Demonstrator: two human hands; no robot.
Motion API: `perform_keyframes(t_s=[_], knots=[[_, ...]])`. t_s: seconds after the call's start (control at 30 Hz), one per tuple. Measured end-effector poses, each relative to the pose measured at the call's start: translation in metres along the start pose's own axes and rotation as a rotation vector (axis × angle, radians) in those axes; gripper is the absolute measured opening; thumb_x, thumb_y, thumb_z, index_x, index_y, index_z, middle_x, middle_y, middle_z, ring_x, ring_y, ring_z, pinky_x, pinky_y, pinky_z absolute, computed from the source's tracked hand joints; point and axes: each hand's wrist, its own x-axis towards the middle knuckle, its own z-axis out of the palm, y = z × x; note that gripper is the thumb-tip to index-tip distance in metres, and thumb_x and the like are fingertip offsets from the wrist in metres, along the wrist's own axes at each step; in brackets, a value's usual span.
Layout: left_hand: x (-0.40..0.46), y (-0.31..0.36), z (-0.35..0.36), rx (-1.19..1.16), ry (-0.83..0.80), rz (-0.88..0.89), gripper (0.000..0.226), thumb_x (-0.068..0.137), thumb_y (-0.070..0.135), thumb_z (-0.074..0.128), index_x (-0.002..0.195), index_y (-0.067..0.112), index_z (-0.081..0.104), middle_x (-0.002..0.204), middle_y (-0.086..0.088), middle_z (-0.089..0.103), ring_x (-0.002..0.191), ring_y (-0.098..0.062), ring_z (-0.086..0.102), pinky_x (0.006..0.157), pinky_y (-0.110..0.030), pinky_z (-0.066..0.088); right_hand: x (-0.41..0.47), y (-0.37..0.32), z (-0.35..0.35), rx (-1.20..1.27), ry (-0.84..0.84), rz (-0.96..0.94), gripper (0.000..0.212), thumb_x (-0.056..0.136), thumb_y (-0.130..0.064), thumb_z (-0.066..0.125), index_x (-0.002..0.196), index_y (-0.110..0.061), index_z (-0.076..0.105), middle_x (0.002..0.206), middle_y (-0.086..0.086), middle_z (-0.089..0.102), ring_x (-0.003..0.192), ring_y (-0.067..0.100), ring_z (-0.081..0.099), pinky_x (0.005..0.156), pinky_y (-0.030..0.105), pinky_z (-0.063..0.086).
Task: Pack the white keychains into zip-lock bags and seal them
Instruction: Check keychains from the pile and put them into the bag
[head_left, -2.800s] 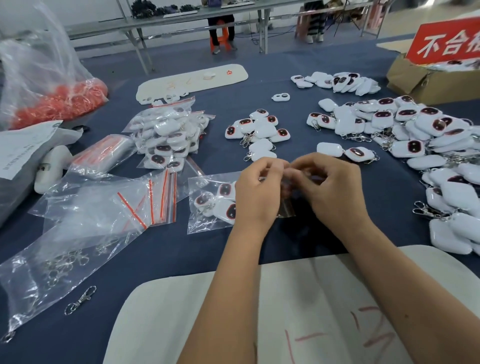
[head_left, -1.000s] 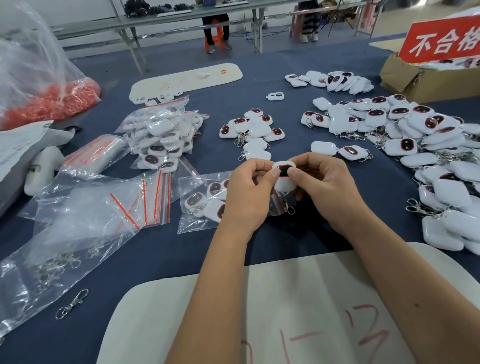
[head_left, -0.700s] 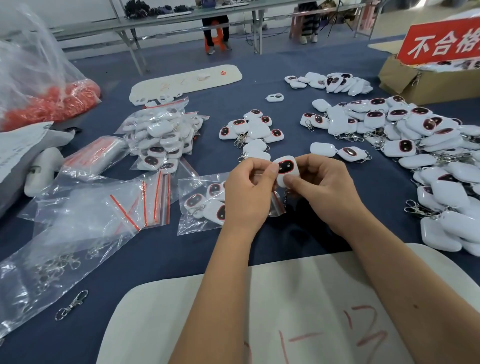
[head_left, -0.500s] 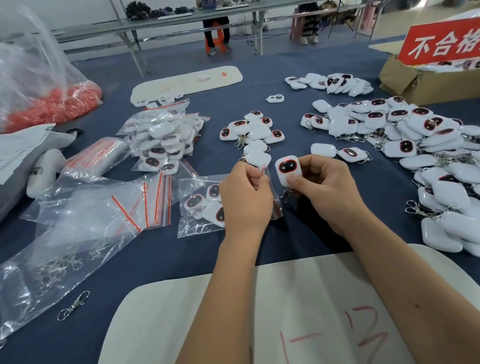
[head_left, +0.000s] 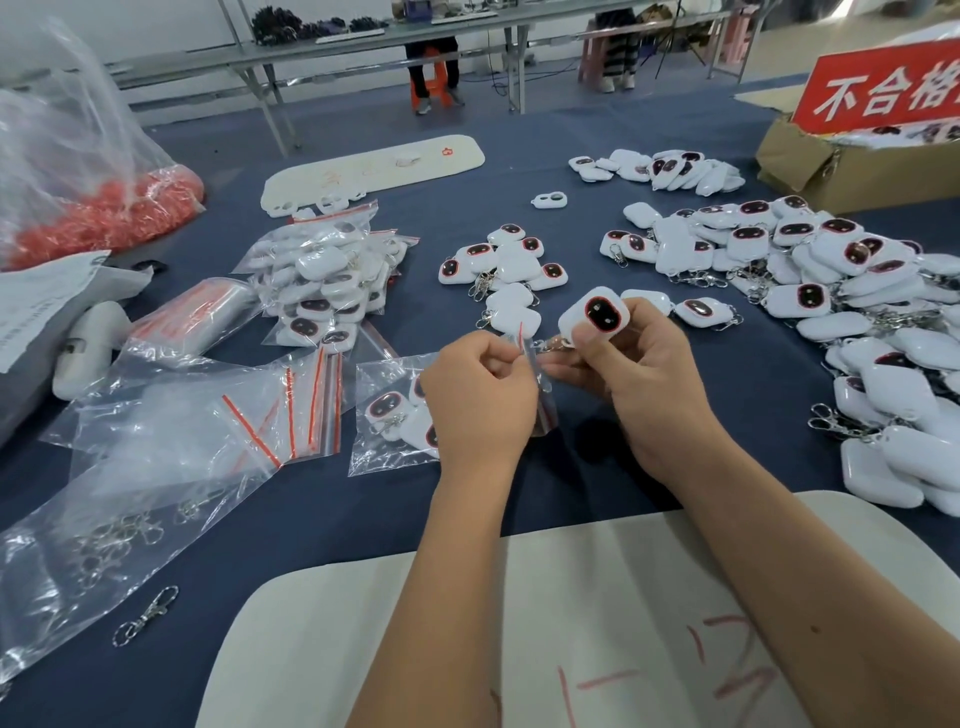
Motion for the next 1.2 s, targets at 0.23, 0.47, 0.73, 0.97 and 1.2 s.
perform_keyframes(t_s=[0.23,0.47,0.73,0.97,1.2], knots=[[0.001,0.004,-0.004,-0.117,0.098,0.105,0.016,0.080,0.003,0.071,0.072,0.016,0.071,0.063,0.011,0.066,0.058,-0.004,0.061,0.061,-0.017,0.050,-0.002,0.004,0.004,-0.261,-0.166,0.016,0.012,0.106,-0.003,0.057,0.101,-0.011,0.064,0.085,0.003,0.076,0.078,0.016,0.074,0.074,0.028,0.061],[-0.005,0.014,-0.004,-0.184,0.120,0.236,0.010,0.076,0.008,0.072,0.074,0.018,0.071,0.062,0.007,0.067,0.056,-0.012,0.062,0.056,-0.023,0.052,-0.009,0.001,0.010,-0.641,-0.274,-0.058,0.012,0.104,-0.007,0.060,0.107,-0.018,0.058,0.073,0.004,0.073,0.058,0.007,0.058,0.057,0.019,0.044],[-0.006,0.012,0.000,-0.176,0.144,0.295,0.011,0.077,0.008,0.071,0.073,0.019,0.068,0.060,0.007,0.063,0.054,-0.015,0.060,0.054,-0.023,0.050,-0.011,0.002,0.013,-0.618,-0.258,-0.115,0.031,0.093,0.008,0.063,0.095,-0.017,0.082,0.080,-0.008,0.080,0.071,0.000,0.071,0.067,0.017,0.054],[-0.005,0.005,0.008,-0.184,0.087,0.250,0.012,0.079,0.004,0.069,0.076,0.016,0.068,0.060,0.004,0.062,0.054,-0.012,0.056,0.055,-0.018,0.047,-0.002,-0.001,-0.003,-0.973,0.076,-0.459,0.027,0.087,0.002,0.068,0.102,-0.017,0.081,0.098,-0.005,0.079,0.095,0.021,0.067,0.086,0.037,0.054],[-0.014,0.001,0.021,-0.143,-0.190,0.237,0.015,0.086,0.006,0.067,0.076,0.017,0.066,0.060,0.014,0.060,0.057,-0.006,0.054,0.057,-0.012,0.043,0.019,0.000,-0.028,-1.608,0.067,0.035,0.059,0.109,-0.042,0.042,0.164,-0.033,0.022,0.176,0.009,0.002,0.161,0.032,-0.008,0.126,0.061,0.005]])
